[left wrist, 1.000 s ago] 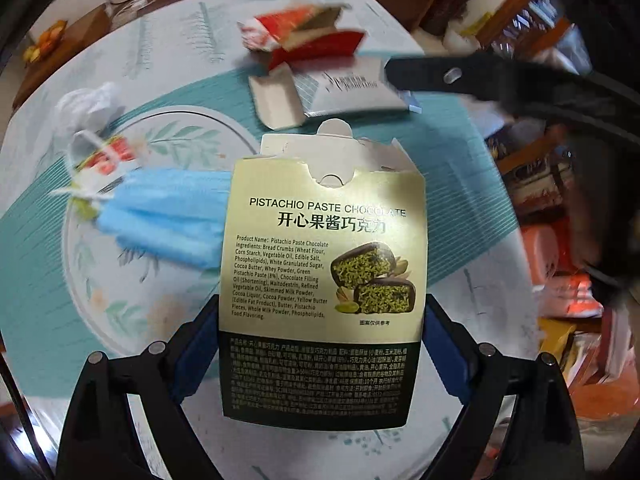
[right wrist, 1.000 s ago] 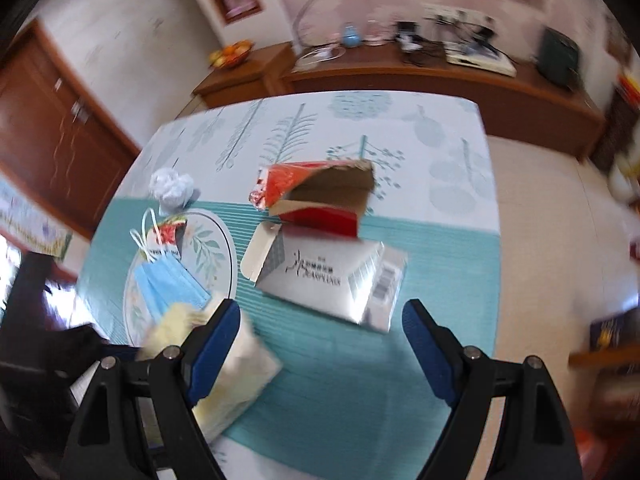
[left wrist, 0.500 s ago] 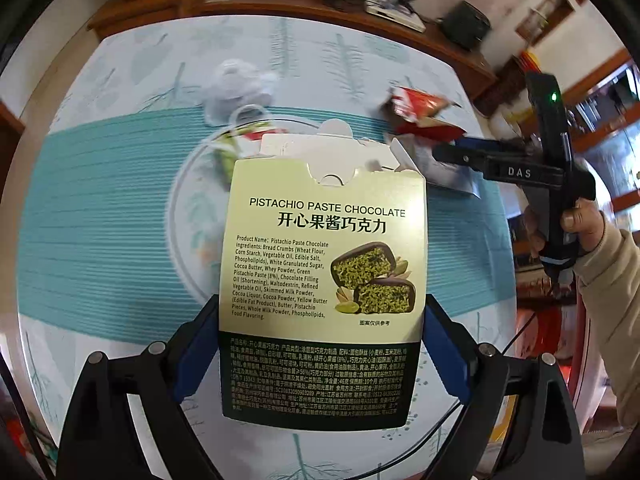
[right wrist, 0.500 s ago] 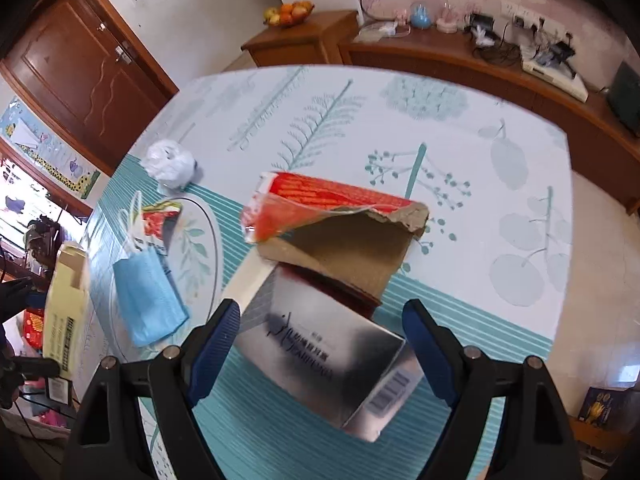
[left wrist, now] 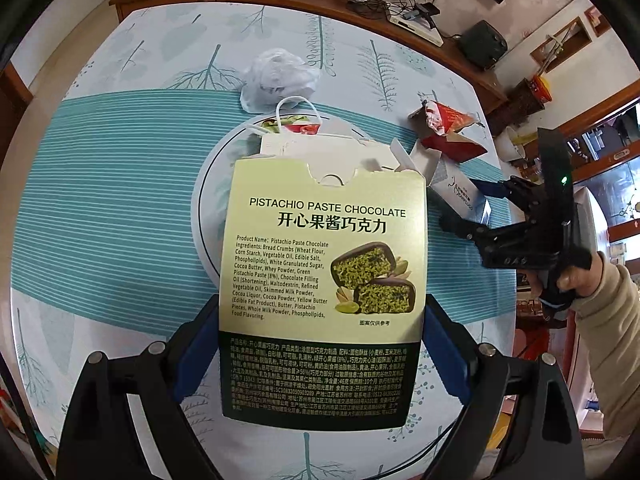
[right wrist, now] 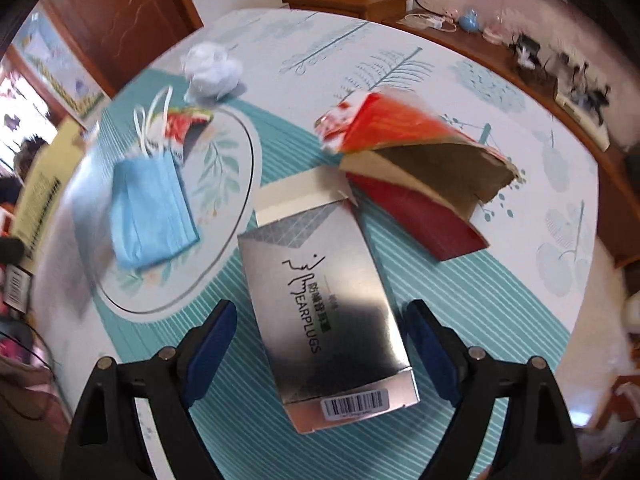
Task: Collect trash
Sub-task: 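Grasp the silver earplug box with the right tool while the left tool holds the chocolate box, then carry the chocolate box and earplug box in both tools over the trash bin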
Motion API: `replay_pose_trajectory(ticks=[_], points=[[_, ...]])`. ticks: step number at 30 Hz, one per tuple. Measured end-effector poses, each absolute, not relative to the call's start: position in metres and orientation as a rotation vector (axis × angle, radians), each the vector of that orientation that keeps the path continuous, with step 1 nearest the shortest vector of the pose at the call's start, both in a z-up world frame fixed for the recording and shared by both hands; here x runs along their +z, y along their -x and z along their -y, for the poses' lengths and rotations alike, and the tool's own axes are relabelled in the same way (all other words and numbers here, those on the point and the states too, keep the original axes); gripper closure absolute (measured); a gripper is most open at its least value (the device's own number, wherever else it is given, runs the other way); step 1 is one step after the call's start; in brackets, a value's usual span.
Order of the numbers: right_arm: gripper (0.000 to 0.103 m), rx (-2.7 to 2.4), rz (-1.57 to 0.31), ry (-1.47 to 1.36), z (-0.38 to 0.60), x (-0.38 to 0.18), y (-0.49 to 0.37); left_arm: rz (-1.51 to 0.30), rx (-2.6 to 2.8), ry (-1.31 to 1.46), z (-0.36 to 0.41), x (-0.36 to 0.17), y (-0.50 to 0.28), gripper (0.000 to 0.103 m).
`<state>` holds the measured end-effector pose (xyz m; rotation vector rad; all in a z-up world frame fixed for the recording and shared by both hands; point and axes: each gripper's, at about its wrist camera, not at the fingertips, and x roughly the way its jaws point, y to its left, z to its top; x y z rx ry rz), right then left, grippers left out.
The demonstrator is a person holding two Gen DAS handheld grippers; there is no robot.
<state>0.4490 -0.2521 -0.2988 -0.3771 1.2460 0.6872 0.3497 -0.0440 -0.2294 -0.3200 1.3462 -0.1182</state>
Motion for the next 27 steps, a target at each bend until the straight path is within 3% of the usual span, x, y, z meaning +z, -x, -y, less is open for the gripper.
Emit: replay_pose_trajectory(ticks=[2, 4, 15, 27], points=[[0.019, 0.643, -1.248, 0.408, 0.248, -0.300, -0.444, -1.345, -0.116, 0.322, 0.042, -0.230, -0.347, 0.011], [0.034, 0.619, -1.239, 0.396, 0.249, -0.297, -0.442, -1.344, -0.115, 0.326, 0.040, -0.230, -0.344, 0.011], [0.035, 0.547, -1.266, 0.091, 0.250, -0.253, -0.374, -1.292, -0.174, 0.313, 0.021, -0.205, -0.303, 0.011], [0.035, 0.390, -1.184, -0.301, 0.221, -0.174, -0.221, -1.178, -0.425, 0.215, -0.010, -0.146, -0.217, 0.011]])
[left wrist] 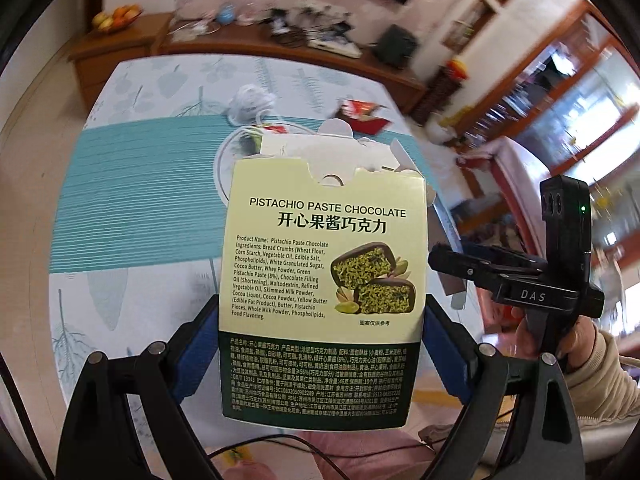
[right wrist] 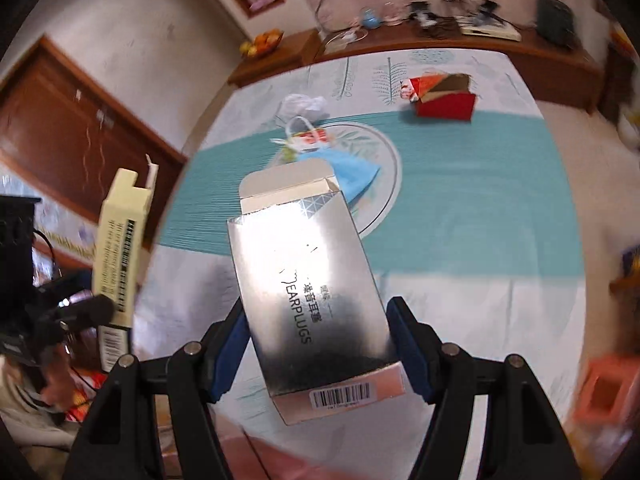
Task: Collect trash
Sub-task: 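Carry the chocolate box and earplug box in both tools over the trash bin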
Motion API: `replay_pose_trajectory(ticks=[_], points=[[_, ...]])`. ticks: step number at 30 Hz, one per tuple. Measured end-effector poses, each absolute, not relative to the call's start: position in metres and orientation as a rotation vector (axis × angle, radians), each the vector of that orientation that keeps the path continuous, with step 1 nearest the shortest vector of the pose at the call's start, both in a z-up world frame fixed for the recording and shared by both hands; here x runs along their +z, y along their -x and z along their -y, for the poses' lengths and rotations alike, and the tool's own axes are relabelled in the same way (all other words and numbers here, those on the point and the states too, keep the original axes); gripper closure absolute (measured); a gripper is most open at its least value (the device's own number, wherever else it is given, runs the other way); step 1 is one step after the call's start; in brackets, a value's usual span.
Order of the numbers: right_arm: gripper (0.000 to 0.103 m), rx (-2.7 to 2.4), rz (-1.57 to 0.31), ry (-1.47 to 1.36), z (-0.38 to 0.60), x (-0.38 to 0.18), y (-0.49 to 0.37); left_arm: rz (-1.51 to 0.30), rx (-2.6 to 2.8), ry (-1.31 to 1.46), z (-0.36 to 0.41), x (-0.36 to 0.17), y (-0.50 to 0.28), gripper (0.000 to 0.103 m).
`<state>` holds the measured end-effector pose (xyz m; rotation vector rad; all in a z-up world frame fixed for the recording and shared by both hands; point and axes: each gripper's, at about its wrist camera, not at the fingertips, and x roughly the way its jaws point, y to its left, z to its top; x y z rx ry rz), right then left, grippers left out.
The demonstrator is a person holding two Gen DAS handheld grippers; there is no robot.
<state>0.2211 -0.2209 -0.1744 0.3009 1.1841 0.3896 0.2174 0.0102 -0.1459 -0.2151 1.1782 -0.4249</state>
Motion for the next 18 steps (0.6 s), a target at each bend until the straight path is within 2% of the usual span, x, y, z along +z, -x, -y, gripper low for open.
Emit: replay_pose_trajectory(ticks=[7, 18], points=[[0.035, 0.238, -1.140, -0.567, 0.198, -0.164, -0.118, -1.149, -0.580, 0.138, -0.034, -0.128, -0.151, 0.011], [0.035, 0.151, -1.258, -0.645, 0.164, -0.184, 0.002, -1.251, -0.694, 0.087, -0.047, -0.148, -0.051, 0.011]])
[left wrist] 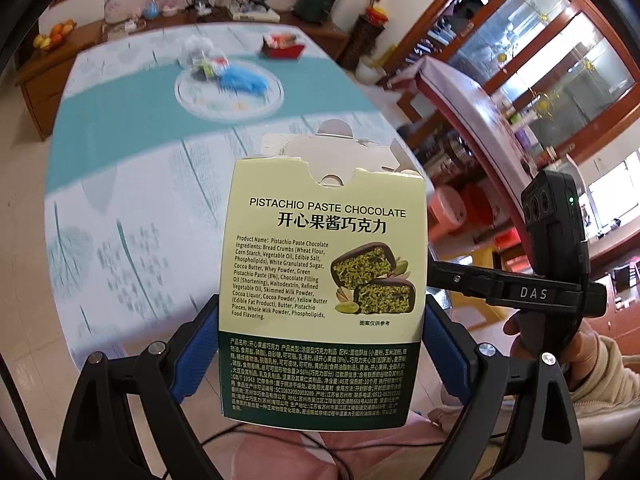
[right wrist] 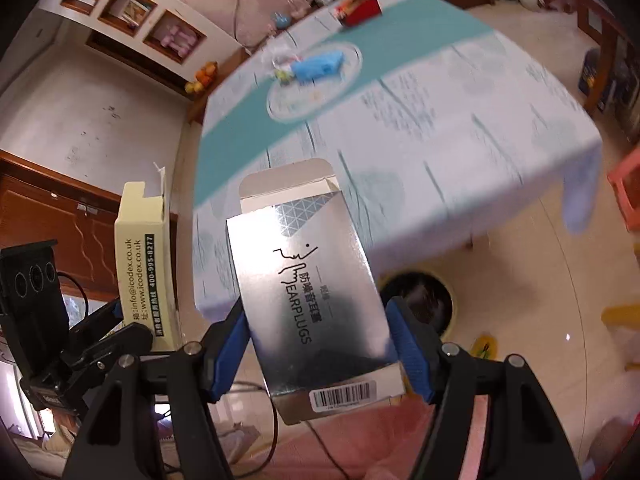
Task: Collect trash
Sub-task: 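Carry the chocolate box and earplug box in both tools over the trash bin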
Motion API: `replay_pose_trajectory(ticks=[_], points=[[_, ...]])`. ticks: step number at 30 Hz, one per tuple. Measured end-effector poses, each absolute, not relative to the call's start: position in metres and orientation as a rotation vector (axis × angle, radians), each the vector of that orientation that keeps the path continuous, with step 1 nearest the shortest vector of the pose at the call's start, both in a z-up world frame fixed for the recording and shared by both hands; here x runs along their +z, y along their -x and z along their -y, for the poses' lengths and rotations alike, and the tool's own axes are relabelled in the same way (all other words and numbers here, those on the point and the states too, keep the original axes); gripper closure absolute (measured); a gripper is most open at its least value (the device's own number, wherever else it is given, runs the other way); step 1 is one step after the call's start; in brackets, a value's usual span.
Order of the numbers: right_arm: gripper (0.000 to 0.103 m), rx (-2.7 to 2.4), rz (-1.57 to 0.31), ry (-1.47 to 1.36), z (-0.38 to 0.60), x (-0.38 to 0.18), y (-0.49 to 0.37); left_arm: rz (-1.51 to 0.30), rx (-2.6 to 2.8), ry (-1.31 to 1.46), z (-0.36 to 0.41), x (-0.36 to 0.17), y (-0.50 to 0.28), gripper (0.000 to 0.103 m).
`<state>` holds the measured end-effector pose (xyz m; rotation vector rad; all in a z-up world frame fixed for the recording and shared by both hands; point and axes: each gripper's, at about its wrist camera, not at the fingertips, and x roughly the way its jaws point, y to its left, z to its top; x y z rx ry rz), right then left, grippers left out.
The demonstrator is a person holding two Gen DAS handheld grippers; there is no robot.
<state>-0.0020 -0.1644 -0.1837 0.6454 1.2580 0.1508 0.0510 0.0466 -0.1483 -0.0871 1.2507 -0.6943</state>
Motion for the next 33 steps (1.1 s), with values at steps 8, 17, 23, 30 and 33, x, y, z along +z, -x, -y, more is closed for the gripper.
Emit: replay_pose_trajectory(ticks=[8, 17, 23, 30, 33], points=[[0.035, 0.108, -1.399, -0.670, 0.161, -0.243, 0.042, -1.380, -0.676, 0.115, -0.043, -0.209, 0.002, 0.011], [0.035, 0.013, -1.568, -0.755, 0.173, -0.389, 0.061, -1.532, -0.576, 0.136, -0.023, -0.356, 0.041, 0.011], [0.035, -0.053, -1.604, -0.803, 0.177, -0.484, 0.064, -1.600, -0.454, 0.176, -0.022, -0.470, 0.035, 0.011], [0.035, -0.069, -1.608, -0.840, 0.171, -0.574, 0.052, -1.590, -0.354, 0.158, -0.016, -0.572, 0.005, 0.011], [0.034, -0.065, -1.611, -0.852, 0.165, -0.596, 0.044, -1.560, -0.340, 0.113, -0.010, -0.597, -0.009, 0.011]])
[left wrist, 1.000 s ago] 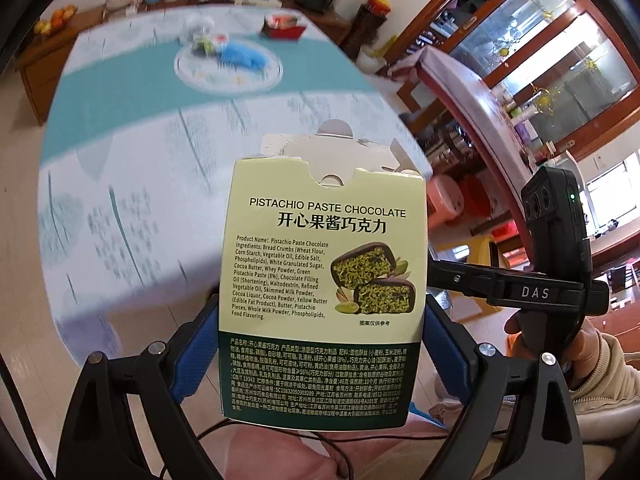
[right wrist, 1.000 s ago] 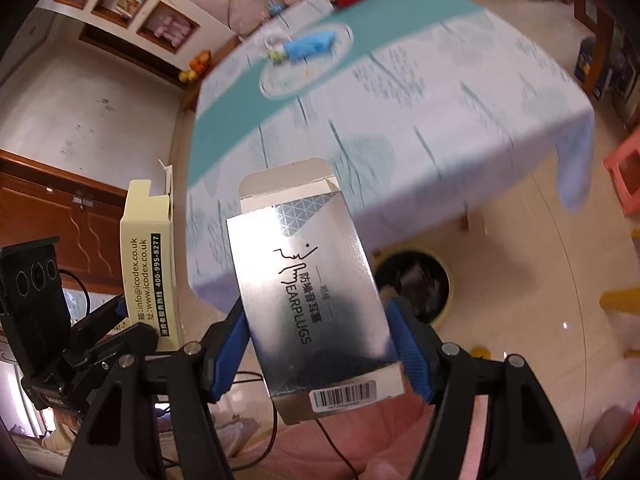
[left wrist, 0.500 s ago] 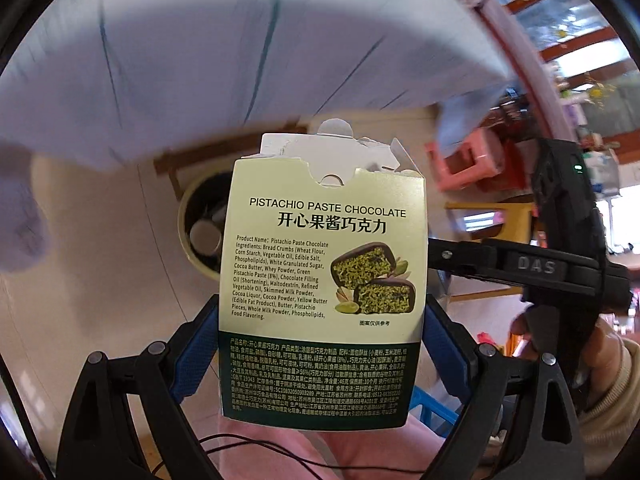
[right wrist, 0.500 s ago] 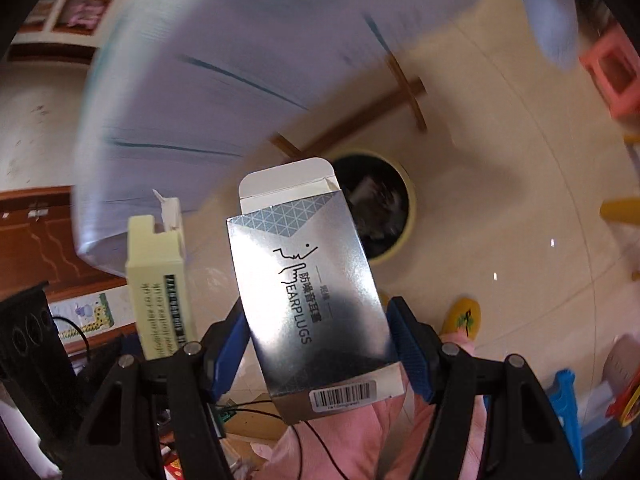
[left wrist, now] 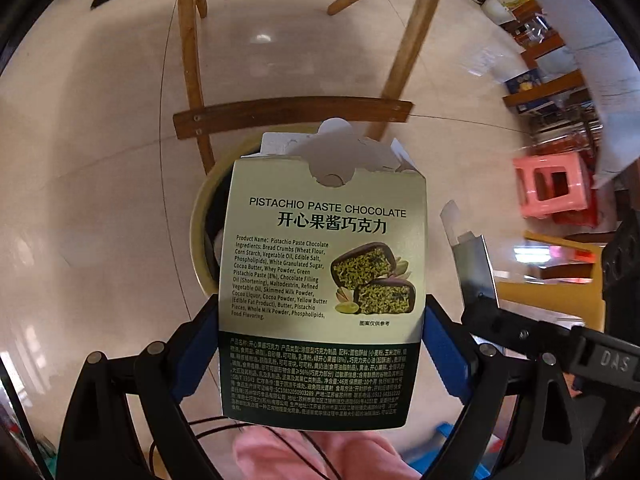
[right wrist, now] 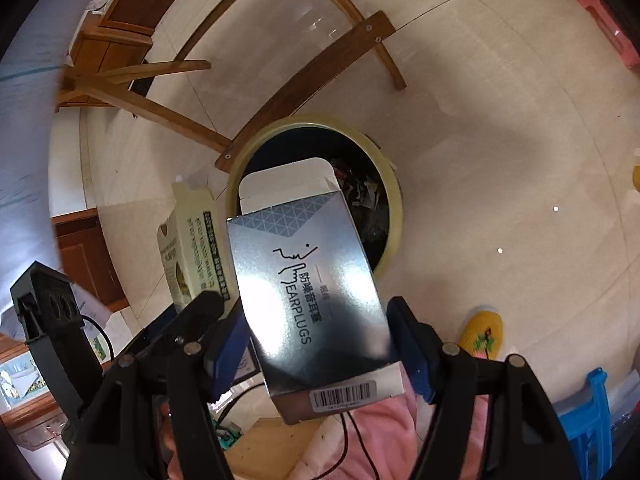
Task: Collect trash
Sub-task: 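Carry the chocolate box and earplug box in both tools over the trash bin, then open both tools to drop the two boxes into the bin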
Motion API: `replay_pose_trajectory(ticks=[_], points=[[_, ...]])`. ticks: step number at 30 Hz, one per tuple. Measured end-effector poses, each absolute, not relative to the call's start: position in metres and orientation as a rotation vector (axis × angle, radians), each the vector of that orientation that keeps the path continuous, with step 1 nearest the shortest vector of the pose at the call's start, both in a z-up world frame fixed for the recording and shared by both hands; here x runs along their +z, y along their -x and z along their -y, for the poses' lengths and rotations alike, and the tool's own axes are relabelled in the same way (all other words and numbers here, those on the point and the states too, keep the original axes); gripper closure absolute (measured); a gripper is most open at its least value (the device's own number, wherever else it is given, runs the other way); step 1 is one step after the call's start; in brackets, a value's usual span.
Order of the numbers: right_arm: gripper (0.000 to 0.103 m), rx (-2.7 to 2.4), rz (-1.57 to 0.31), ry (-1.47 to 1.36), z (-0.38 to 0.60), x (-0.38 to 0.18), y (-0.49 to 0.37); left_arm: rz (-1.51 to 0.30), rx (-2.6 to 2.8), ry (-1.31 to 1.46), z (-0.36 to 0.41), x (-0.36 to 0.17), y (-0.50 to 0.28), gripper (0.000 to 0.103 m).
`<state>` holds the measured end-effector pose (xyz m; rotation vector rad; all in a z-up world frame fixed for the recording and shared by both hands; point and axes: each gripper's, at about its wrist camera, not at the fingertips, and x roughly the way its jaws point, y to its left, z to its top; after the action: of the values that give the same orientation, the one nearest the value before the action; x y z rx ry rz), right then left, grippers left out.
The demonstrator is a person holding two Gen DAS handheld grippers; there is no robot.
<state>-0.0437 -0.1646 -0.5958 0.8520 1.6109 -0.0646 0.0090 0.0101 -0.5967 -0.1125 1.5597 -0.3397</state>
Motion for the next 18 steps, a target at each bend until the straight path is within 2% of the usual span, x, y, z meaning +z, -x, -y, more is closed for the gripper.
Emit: replay_pose_trajectory(ticks=[6, 8, 10, 14, 18], points=[[0.034, -0.080, -1.587, -0.854, 0.156, -0.622, 0.024, -1.502, -0.307, 0.057, -0.010, -0.619, -0.025, 0.010], [0.034, -0.090, -1.579, -0.854, 0.155, -0.629, 0.019, -1.491, -0.309, 0.040, -0.010, -0.622, -0.026, 0.008], [0.032, -0.095, -1.568, -0.858, 0.154, -0.635, 0.013, -1.476, -0.311, 0.024, -0.010, -0.623, -0.028, 0.001], [0.032, -0.111, -1.543, -0.856, 0.154, -0.639, 0.006, -1.457, -0.321, -0.016, -0.013, -0.623, -0.029, 0.001], [0.018, -0.123, -1.517, -0.852, 0.154, -0.638, 0.005, -1.441, -0.322, -0.026, -0.019, -0.614, -0.025, 0.001]])
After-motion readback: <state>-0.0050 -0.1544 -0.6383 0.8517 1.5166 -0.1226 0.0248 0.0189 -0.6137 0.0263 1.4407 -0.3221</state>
